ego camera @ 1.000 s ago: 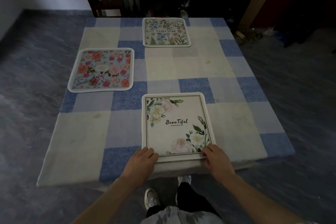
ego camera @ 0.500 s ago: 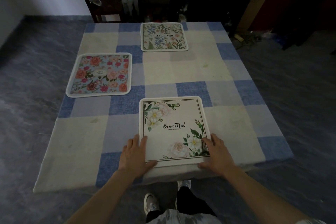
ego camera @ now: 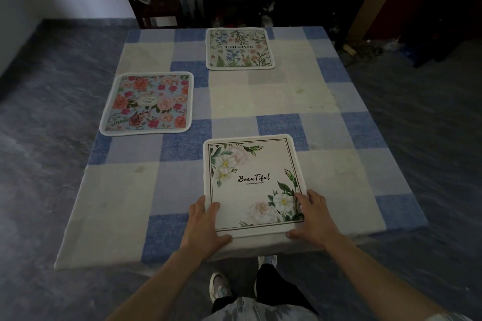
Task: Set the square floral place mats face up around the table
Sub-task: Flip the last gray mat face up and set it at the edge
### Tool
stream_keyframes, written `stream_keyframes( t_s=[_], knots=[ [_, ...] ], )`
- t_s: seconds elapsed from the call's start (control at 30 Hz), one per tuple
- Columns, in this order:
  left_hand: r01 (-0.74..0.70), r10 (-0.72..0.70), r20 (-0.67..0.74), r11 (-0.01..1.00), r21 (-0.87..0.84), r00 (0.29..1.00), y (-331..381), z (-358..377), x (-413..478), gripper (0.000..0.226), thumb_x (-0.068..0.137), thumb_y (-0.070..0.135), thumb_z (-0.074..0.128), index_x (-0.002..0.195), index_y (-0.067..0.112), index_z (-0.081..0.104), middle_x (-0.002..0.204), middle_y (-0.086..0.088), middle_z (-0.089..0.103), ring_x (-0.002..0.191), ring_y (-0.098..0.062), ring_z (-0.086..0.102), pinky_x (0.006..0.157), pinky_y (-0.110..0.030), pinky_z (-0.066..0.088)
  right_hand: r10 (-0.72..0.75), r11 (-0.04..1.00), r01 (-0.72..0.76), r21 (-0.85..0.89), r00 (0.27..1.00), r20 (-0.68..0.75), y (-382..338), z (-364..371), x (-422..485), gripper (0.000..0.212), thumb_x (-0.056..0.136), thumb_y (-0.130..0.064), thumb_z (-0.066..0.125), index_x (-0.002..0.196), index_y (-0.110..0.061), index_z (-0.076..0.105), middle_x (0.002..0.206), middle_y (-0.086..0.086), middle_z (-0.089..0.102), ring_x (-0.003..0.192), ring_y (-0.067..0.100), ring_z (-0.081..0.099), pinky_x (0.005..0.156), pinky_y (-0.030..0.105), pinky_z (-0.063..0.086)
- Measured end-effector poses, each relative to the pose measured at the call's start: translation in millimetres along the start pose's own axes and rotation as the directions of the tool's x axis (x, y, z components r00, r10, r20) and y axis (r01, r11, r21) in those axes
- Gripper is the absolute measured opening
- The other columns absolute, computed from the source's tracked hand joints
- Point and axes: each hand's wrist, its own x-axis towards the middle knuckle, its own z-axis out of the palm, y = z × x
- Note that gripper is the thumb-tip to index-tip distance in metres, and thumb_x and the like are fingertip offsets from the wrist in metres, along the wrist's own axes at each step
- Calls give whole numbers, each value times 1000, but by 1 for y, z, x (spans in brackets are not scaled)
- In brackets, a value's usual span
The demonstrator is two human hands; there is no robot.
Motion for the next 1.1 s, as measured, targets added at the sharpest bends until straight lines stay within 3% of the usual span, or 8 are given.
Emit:
stream_keyframes(
  t_s=[0.23, 0.43, 0.97, 1.1],
  knots=[
    [-30, 30, 7, 997, 68, 1000, -4, -4, 0, 93, 60, 65, 72, 134, 31, 28, 151, -6, 13, 130, -27, 19, 108, -40, 35, 19, 999, -18, 48, 999, -30, -6, 12, -9, 114, 46, -57, 84, 140, -22, 30, 144, 12, 21, 131, 29, 19, 112, 43, 29],
    [5, -4, -23, 1000, 4, 1000, -12, -5, 0, 98, 55, 63, 76, 135, 26, 33, 145, -6, 24, 127, -24, 24, 108, -39, 33, 30, 999, -28, 43, 999, -41, -9, 17, -12, 113, 47, -59, 83, 140, -22, 30, 145, 12, 20, 132, 29, 19, 113, 41, 29],
    [32, -38, -51, 994, -100, 998, -1, 2, -14, 81, 58, 60, 77, 124, 27, 44, 141, -3, 25, 128, -21, 23, 111, -35, 31, -4, 1000, 5, 20, 999, -40, -3, 8, -14, 113, 47, -60, 83, 140, -22, 32, 144, 10, 23, 132, 28, 21, 113, 41, 29],
    [-6, 5, -23, 999, -41, 1000, -2, -2, -8, 92, 55, 67, 74, 131, 28, 40, 149, -2, 18, 132, -25, 19, 112, -38, 30, 9, 1000, -8, 17, 999, -32, -5, 6, -12, 115, 43, -63, 82, 140, -22, 34, 142, 10, 25, 131, 28, 22, 112, 41, 31]
  ],
)
